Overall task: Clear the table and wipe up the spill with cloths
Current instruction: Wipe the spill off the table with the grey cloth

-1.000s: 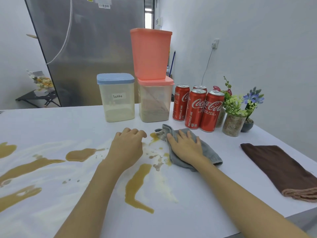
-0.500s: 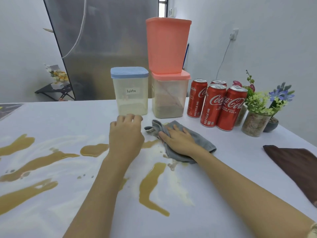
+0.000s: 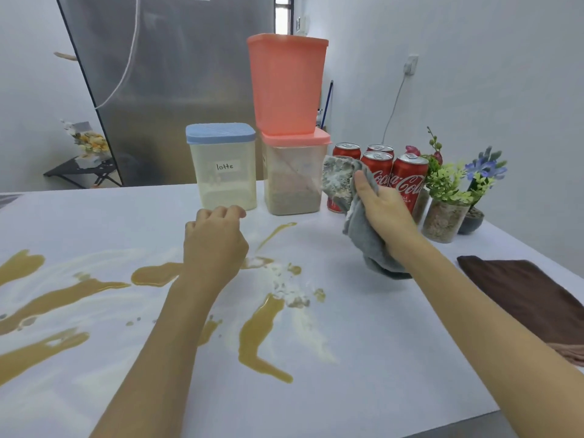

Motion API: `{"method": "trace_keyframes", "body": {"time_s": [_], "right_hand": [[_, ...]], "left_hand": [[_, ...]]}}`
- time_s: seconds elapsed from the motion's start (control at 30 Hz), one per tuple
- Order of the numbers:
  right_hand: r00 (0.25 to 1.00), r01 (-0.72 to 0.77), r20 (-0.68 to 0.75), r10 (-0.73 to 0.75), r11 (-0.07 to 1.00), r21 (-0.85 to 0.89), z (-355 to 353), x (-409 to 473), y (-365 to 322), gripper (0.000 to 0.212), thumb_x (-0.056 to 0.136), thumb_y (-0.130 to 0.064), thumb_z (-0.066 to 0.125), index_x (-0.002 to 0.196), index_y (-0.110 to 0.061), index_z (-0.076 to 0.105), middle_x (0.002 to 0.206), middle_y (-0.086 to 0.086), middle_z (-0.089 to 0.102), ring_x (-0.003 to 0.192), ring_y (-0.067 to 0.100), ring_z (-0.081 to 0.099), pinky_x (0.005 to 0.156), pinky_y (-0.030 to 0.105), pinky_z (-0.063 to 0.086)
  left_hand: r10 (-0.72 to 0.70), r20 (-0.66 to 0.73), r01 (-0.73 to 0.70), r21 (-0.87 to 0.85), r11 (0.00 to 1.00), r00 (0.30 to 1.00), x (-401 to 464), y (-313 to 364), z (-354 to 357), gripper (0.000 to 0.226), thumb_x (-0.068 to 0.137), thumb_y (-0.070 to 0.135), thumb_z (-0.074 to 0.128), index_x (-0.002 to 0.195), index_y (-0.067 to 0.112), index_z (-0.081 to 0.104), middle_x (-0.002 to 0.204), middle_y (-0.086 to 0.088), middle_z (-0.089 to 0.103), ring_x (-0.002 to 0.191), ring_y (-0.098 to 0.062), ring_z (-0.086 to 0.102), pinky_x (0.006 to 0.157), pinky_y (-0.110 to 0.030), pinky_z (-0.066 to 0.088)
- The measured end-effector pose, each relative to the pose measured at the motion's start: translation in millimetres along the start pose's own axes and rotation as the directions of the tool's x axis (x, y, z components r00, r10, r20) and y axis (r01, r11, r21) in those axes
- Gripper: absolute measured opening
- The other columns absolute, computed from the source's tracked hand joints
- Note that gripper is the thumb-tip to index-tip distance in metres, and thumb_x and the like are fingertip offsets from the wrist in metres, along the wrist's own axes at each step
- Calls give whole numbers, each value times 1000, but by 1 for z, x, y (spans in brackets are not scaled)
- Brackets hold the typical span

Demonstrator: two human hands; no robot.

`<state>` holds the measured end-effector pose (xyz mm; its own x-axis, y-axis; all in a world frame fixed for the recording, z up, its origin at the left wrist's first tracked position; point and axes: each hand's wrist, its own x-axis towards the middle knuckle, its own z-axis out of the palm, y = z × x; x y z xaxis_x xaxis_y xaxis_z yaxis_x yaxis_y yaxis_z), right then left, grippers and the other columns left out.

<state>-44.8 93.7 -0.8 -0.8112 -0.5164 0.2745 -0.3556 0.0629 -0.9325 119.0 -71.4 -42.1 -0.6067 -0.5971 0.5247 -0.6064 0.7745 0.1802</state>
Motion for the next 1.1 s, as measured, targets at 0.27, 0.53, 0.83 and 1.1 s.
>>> {"method": "trace_keyframes", "body": {"time_s": [0.27, 0.53, 0.83, 1.1], "right_hand": [[964, 107, 216, 154, 520, -847, 49, 4, 76, 73, 90, -67, 16, 146, -22, 26, 156, -1, 22, 143, 25, 16, 113, 54, 12], [993, -9, 55, 102, 540, -842, 80, 32, 77, 55, 97, -48, 25, 137, -15, 41, 146, 3, 38, 133, 28, 29, 105, 47, 20], [907, 257, 417, 57, 710, -656, 97, 36, 62, 41, 97, -43, 34, 129, -22, 50, 136, 0, 49, 126, 21, 41, 108, 39, 19], [828, 312, 559, -51, 869, -383, 66, -16, 45, 35, 99, -35, 40, 82, -7, 53, 80, 0, 58, 78, 17, 52, 82, 36, 39]], "left_hand": [[31, 81, -34, 36, 999, 996, -5, -1, 9, 45, 91, 5, 35, 133, 20, 44, 128, 1, 53, 117, -26, 42, 90, -33, 32], [54, 99, -60, 64, 996, 994, -3, -2, 15, 36, 86, 13, 56, 122, 18, 54, 109, 2, 62, 103, -27, 51, 79, -33, 37], [143, -19, -138, 148, 979, 990, 0, -9, 21, 20, 59, 4, 69, 78, 12, 66, 64, -2, 63, 61, -30, 58, 50, -34, 42], [64, 94, -73, 90, 993, 994, -1, -2, 13, 37, 93, 15, 40, 130, 21, 44, 122, 3, 56, 116, -25, 43, 89, -33, 33]]}}
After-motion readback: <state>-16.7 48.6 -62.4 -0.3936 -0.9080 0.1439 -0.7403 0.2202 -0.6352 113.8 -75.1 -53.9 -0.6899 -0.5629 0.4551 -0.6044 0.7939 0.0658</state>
